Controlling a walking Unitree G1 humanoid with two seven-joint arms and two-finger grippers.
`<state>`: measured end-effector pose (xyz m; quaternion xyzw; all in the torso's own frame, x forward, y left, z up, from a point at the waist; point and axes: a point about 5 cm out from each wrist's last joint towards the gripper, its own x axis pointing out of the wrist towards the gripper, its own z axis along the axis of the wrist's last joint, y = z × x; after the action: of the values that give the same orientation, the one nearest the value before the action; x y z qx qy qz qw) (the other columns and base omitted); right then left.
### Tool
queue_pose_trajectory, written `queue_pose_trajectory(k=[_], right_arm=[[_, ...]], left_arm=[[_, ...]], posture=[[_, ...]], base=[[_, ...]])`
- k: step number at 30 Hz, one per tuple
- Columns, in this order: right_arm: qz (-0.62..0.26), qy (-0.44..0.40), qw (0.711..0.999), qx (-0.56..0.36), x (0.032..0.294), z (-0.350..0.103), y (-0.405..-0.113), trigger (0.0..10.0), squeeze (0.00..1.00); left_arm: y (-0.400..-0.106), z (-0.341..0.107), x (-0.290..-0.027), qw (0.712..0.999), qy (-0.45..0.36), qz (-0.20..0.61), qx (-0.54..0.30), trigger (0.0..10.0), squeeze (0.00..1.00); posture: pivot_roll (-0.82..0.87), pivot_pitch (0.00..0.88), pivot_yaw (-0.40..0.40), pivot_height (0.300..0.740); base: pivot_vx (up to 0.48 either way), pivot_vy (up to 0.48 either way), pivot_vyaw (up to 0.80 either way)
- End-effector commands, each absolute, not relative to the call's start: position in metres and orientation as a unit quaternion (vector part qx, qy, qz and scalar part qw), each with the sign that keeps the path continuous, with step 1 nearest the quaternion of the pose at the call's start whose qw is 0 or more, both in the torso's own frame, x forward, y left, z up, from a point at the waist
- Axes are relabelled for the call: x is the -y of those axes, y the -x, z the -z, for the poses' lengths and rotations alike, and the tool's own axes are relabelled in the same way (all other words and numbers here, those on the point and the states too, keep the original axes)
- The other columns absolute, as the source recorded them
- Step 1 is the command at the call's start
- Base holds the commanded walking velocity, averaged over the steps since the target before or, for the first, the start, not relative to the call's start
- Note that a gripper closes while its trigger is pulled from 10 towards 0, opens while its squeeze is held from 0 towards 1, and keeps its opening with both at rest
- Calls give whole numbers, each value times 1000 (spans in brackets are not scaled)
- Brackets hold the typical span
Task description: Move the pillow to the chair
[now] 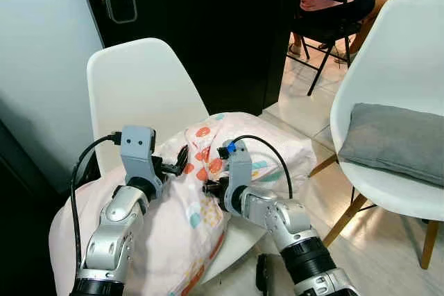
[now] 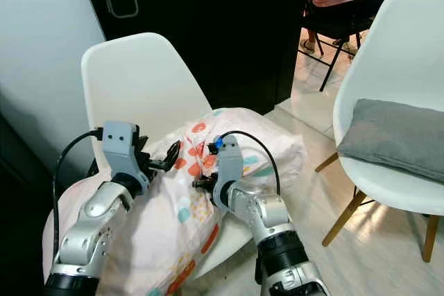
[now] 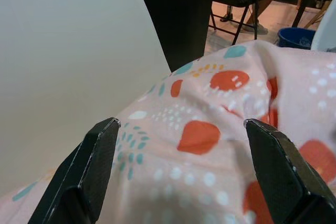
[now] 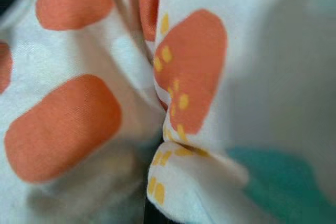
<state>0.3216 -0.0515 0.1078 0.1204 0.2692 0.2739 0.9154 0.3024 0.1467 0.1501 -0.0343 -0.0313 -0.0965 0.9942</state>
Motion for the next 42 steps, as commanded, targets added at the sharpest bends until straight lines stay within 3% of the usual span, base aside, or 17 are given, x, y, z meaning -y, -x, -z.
queue_pose_trajectory(k=[1,13,18,20,23,35,36,37,41,42], right_arm=[[-298,-116,911,-261,53,-111,-319,10000,992],[-337,-81,895,-279,105,-121,-301,10000,1000],[-350,-61,888,-293,144,-123,-284,10000,1000],[-350,-61,888,-293,144,-123,-284,10000,1000],[-373,-32,872,-315,171,-127,-263,10000,1000],[-421,-15,849,-319,184,-136,-237,10000,1000],[-419,-18,855,-305,188,-138,-236,10000,820],[-409,-37,871,-271,192,-144,-242,10000,0],[-382,-86,897,-203,199,-156,-253,10000,0],[-365,-137,907,-162,202,-165,-261,10000,0]], left_arm=[[-302,-154,-149,994,43,92,37,10000,0],[-303,-154,-148,994,44,92,35,10000,0],[-303,-154,-148,994,43,94,34,10000,0],[-303,-154,-148,994,43,94,34,10000,0],[-303,-152,-149,994,42,93,31,10000,0],[-304,-151,-146,994,44,94,29,10000,0],[-304,-150,-147,994,44,93,29,10000,0],[-304,-149,-147,994,47,93,25,10000,0],[-305,-148,-147,994,51,90,19,10000,0],[-306,-147,-147,995,52,88,16,10000,0]], posture=[[-37,10,19,517],[-52,17,23,517],[-54,16,26,517],[-54,16,26,517],[-59,18,26,517],[-63,0,20,517],[-68,0,19,517],[-70,0,20,517],[-72,0,20,517],[-73,0,19,517]], base=[[0,0,0],[0,0,0],[0,0,0],[0,0,0],[0,0,0],[0,0,0],[0,0,0],[0,0,0],[0,0,0],[0,0,0]])
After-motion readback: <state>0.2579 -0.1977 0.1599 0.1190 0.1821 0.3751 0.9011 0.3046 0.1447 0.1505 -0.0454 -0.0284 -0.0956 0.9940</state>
